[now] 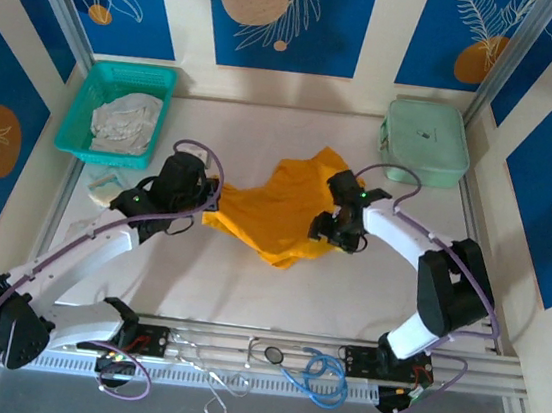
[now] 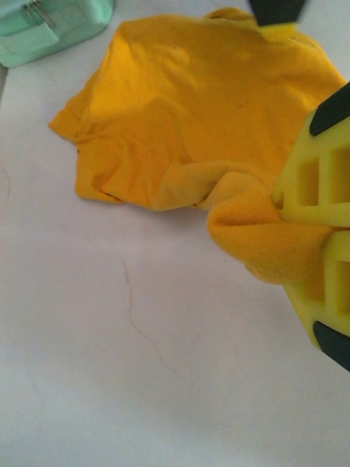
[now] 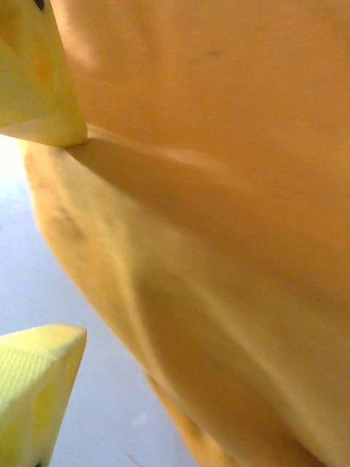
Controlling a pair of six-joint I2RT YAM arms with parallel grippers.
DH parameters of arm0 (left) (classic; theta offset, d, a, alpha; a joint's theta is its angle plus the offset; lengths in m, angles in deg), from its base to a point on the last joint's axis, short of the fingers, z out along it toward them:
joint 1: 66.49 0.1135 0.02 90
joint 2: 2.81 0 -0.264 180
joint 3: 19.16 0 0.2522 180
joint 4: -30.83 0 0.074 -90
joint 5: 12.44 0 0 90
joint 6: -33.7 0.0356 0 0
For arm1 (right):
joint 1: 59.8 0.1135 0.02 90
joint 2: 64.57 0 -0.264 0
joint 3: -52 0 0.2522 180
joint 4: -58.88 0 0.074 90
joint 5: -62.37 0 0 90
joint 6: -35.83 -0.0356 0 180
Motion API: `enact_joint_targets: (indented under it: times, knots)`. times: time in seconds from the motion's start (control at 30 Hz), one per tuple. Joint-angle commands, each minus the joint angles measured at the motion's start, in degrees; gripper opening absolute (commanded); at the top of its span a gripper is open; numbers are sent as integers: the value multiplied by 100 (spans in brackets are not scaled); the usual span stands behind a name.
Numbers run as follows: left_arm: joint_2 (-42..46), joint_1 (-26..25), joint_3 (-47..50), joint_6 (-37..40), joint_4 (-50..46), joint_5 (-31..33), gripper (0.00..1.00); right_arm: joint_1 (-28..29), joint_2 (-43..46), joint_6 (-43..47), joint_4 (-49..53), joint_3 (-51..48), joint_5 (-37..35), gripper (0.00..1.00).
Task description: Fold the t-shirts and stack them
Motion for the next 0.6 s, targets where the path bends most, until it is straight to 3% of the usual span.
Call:
enact_joint_targets:
  times: [0.0, 0.2, 0.57]
  knots:
    - [-139, -38, -349, 112, 78, -15, 0, 686, 453, -570, 173, -223, 102, 62]
    - [-384, -42, -631, 168, 165, -137, 0, 1639, 466, -1258, -59, -413, 56, 62]
    - [-388, -45, -859, 290, 134, -98, 0, 1869, -1347, -1290, -243, 709, -369, 62]
